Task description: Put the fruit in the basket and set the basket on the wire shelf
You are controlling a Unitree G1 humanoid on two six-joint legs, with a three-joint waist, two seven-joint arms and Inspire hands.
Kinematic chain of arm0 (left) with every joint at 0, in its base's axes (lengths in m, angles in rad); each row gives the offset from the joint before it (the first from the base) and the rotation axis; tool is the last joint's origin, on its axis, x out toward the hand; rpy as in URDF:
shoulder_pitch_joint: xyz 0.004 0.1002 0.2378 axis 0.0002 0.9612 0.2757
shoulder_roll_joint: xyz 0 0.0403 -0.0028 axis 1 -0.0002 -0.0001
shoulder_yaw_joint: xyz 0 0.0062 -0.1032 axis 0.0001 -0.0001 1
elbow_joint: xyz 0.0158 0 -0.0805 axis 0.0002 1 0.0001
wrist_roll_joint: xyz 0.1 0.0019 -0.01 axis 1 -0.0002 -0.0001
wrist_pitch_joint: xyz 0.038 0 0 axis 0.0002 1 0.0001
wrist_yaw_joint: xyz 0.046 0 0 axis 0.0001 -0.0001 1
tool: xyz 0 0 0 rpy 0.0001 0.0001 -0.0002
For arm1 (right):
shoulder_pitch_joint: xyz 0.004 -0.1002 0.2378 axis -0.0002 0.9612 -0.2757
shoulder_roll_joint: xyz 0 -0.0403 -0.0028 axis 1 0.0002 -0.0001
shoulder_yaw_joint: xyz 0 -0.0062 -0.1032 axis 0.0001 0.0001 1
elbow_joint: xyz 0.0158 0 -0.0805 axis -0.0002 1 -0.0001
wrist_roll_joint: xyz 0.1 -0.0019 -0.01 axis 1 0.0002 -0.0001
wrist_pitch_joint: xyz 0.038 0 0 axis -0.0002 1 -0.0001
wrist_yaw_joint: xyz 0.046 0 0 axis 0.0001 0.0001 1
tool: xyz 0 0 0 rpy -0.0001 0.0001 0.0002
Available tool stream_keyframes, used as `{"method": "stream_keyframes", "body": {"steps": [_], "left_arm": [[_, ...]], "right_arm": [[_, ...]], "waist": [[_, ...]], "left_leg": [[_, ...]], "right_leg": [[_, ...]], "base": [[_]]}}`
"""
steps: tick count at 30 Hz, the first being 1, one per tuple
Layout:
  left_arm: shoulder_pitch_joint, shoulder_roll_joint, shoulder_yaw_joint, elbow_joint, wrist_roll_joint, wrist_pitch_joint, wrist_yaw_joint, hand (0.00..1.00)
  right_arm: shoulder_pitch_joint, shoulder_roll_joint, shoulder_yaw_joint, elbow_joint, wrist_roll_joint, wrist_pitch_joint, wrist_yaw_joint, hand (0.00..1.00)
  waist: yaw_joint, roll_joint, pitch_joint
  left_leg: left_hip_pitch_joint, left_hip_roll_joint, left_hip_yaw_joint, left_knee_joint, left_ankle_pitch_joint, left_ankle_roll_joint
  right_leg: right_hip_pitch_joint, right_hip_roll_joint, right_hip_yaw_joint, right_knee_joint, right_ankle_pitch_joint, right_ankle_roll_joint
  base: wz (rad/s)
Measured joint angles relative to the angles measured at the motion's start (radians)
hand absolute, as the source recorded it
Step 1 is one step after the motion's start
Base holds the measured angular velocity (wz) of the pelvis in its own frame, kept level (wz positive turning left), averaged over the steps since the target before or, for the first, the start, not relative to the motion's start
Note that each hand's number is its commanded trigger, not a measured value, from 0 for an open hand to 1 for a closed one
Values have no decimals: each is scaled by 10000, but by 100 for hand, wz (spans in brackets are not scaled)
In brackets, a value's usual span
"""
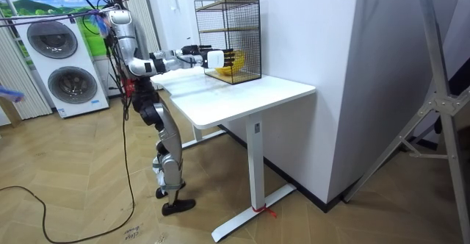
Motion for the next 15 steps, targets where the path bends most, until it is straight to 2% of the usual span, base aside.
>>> {"method": "stream_keyframes", "body": {"steps": [3,8,13,15], "left_arm": [[325,-12,175,-354,-6,-94,-428,0],[519,0,414,-494,-8,-388,-858,0],[939,-9,823,-901,-3,-458,-1298,0],[1072,-11,1007,-1114,-7,-683,-1315,0]], "right_arm": [[248,3,-241,-187,-517,-183,303,0],[395,0,-661,-191,-623,-322,568,0],[642,16,-1062,-351,-804,-524,746,0],[652,17,-1340,-419,-826,-665,703,0]], "waist": [[-64,0,0],[-61,4,-1],[-55,11,-4],[-71,20,-10]], "left_leg": [[-43,0,15,-9,0,0],[-41,3,16,-7,0,0],[-56,3,15,-4,-1,-3],[-59,6,17,1,-3,-5]], "right_leg": [[-1,5,-11,-101,2,0],[-6,12,-4,-97,2,0],[-24,16,7,-108,2,-1],[-21,19,13,-107,4,-4]], "base": [[0],[0],[0],[0]]}}
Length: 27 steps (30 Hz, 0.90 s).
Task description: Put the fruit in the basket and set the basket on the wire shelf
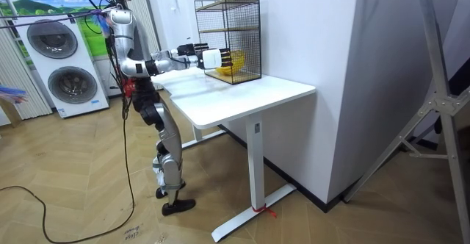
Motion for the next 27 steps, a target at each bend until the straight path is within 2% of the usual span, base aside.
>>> {"method": "stream_keyframes", "body": {"steps": [2,4,7,9,11,14,17,21,25,27], "left_arm": [[59,17,133,-80,0,-195,-49,0],[140,27,372,-251,15,-245,-127,0],[422,258,622,-690,19,-334,-220,0],[520,291,956,-904,-6,-340,-365,0],[519,404,1292,-951,-301,-348,-450,0],[550,722,1733,-989,-348,-332,-649,0],[549,774,2201,-1057,-286,-233,-826,0],[670,1068,2719,-1236,-296,-58,-845,0],[920,1288,2939,-1369,-299,-46,-837,0],[1042,1295,3248,-1368,-419,-46,-838,0]], "right_arm": [[0,-6,-298,-46,-39,-200,-235,0],[0,-7,-707,-194,-175,-312,-511,0],[103,-64,-1471,-518,-146,-505,-1058,0],[103,-169,-2038,-636,-106,-644,-1396,0],[103,-299,-2448,-639,196,-666,-1560,0],[102,-444,-3259,-641,403,-665,-2027,0],[102,-578,-3879,-737,-14,-661,-2434,0],[103,-660,-4670,-1065,-90,-660,-3040,0],[99,-786,-5021,-1069,-2,-681,-3698,0],[98,-787,-5172,-1069,13,-713,-4064,0]], "waist": [[-7,21,-13],[-4,47,-26],[-33,82,-39],[-39,100,-51],[-67,103,-53],[-139,101,-39],[-261,108,-31],[-270,150,-10],[-246,208,1],[-236,271,42]], "left_leg": [[1,1,-2,12,-1,-1],[-1,1,0,8,-2,-1],[6,5,-4,-13,-8,-12],[-5,5,14,-37,-6,-15],[-36,9,16,-28,-4,-19],[-183,10,8,-7,-6,-18],[-239,9,2,15,-15,-24],[-361,15,24,40,-23,-45],[-351,26,10,61,-33,-60],[-378,42,10,116,-49,-80]], "right_leg": [[10,-2,-3,2,1,-1],[6,-2,-2,2,1,-1],[-4,5,-8,2,0,-1],[-60,3,3,36,-1,-3],[-71,9,10,37,-1,-4],[-164,7,2,46,-1,-4],[-320,-6,7,214,-15,-14],[-467,15,65,197,-47,-45],[-464,25,44,188,-54,-56],[-466,39,45,187,-58,-63]], "base": [[0],[0],[0],[-4],[-2],[0],[-1],[-4],[0],[0]]}}
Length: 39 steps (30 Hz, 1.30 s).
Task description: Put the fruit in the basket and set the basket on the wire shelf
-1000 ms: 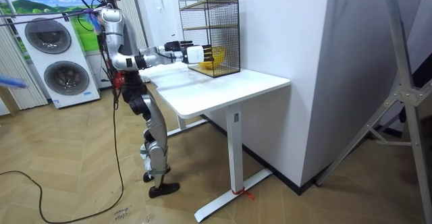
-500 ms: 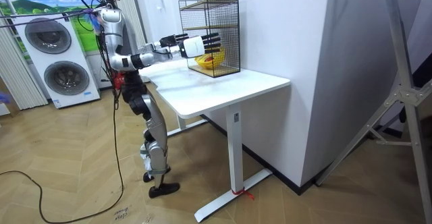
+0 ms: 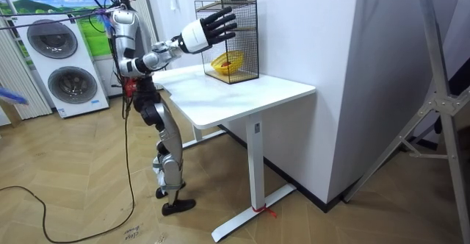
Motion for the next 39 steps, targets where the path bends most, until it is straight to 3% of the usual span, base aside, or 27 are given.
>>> {"method": "stream_keyframes", "body": {"steps": [4,7,11,15,18,21,27,31,34,39], "left_arm": [[345,14,544,-1,-533,3,0,0],[450,-58,1531,-25,-944,-95,243,0],[451,-91,2863,-25,-2057,-302,1363,0],[478,-210,3503,36,-2751,-398,2315,0],[1011,-319,4006,466,-3152,-558,3411,0],[1411,-476,4226,1020,-3525,-561,4309,0],[1503,-722,4400,2357,-4012,-580,5785,0],[1494,-743,4662,2882,-4422,-581,6948,0],[1557,-743,4682,3498,-4908,-779,7572,0],[1634,-758,4676,5472,-5816,-855,8471,0]], "right_arm": [[58,0,-361,3,222,0,-570,0],[97,0,-799,8,208,0,-1110,0],[516,-2,-1045,112,211,0,-1991,0],[705,-3,-1332,316,685,0,-2795,0],[922,-5,-1628,687,751,2,-3435,0],[995,-6,-1805,823,746,10,-3958,0],[1364,-3,-1930,1057,1175,15,-4468,0],[1603,-5,-1996,1062,1547,16,-4698,0],[1731,-4,-1986,1438,1955,13,-4866,0],[1951,3,-1882,2879,2640,5,-4926,0]], "waist": [[7,-29,0],[6,-45,-23],[196,-48,-35],[419,-91,-85],[520,-71,-100],[553,-6,-97],[631,73,-86],[766,72,-71],[808,82,-68],[838,73,-83]], "left_leg": [[5,-7,13,-119,-21,-37],[33,7,-4,-125,-23,-87],[221,21,-3,-180,-9,-143],[212,13,-5,-232,-28,-162],[203,-7,-59,-234,-31,-168],[187,-15,-71,-224,-31,-168],[227,-71,-279,-232,-29,-164],[306,-73,-315,-264,-40,-180],[275,-74,-348,-272,-40,-180],[201,-74,-347,-262,-39,-180]], "right_leg": [[-124,-18,18,199,-139,-44],[-126,2,22,222,-215,-99],[11,37,72,202,-285,-146],[-5,21,43,225,-347,-147],[39,-14,-46,175,-407,-151],[43,-28,-76,178,-415,-146],[168,-88,-245,162,-460,-111],[197,-99,-320,142,-513,-125],[205,-102,-362,114,-513,-125],[208,-94,-354,169,-514,-123]], "base": [[-2],[0],[-4],[0],[5],[5],[10],[3],[4],[1]]}}
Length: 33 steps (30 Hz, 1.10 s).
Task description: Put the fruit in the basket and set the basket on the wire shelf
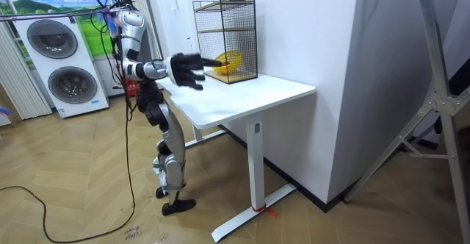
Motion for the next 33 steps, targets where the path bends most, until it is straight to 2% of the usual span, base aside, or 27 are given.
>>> {"method": "stream_keyframes", "body": {"steps": [4,6,9,15,18,20,23,24,26,29,31,33], "left_arm": [[-3,6,-19,1480,-105,-123,607,0],[-15,8,-25,2722,-468,-295,838,0],[-44,38,-20,4484,-462,-443,974,0],[-348,41,-11,7601,-428,-537,707,0],[-508,17,-254,8196,-394,-628,602,0],[-682,-109,-624,8577,-22,-690,346,0],[-893,-405,-1186,8760,529,-678,14,0],[-902,-419,-1370,8806,649,-668,-67,0],[-931,-435,-1940,8954,1621,-532,-493,0],[-1145,-420,-2382,9384,2856,-410,-1133,0],[-1259,-434,-2892,9684,3746,-180,-1552,0],[-1291,-507,-3683,9720,5197,271,-1991,0]], "right_arm": [[75,4,10,1609,446,-20,-83,0],[109,4,1,3009,974,-49,-43,0],[107,4,-130,5100,1983,-111,73,0],[-84,33,-72,8481,2269,-243,473,0],[-274,176,120,9509,2207,-366,524,0],[-468,380,560,10380,2203,-362,730,0],[-581,590,1066,11039,2021,-343,1073,0],[-616,621,1176,11138,1827,-313,1106,0],[-634,750,1587,11339,1262,-297,1426,0],[-839,762,2168,12053,886,-141,1928,0],[-1002,773,2623,12461,405,140,2356,0],[-1155,773,3216,12878,-414,489,2945,0]], "waist": [[-45,-27,1],[-90,-39,-5],[-180,-26,5],[-312,-106,-21],[-337,-190,4],[-344,-293,-39],[-365,-332,-40],[-374,-340,-42],[-370,-349,-33],[-369,-340,-29],[-373,-346,-29],[-408,-342,-28]], "left_leg": [[7,-2,-9,-35,0,0],[18,2,-21,-31,-1,-2],[174,-9,-207,-50,-11,-14],[212,-8,-295,-32,-16,-21],[280,3,-337,-25,-28,-42],[331,17,-335,-18,-45,-62],[368,26,-332,-18,-57,-48],[377,25,-324,-18,-60,-43],[479,25,-243,-83,-67,-32],[700,29,-208,-197,-73,-21],[775,27,-188,-238,-76,-17],[856,39,-187,-221,-122,-12]], "right_leg": [[8,2,0,-30,-2,3],[43,8,2,-121,-1,2],[316,36,-85,-307,14,19],[374,58,-116,-368,24,29],[458,86,-110,-408,24,27],[516,97,-112,-420,17,16],[621,123,-109,-556,82,32],[646,122,-101,-558,85,36],[745,137,6,-559,93,50],[874,167,69,-697,124,66],[909,198,184,-724,129,75],[1015,218,192,-773,130,77]], "base": [[0],[0],[13],[5],[4],[0],[0],[-5],[-11],[-7],[-7],[-3]]}}
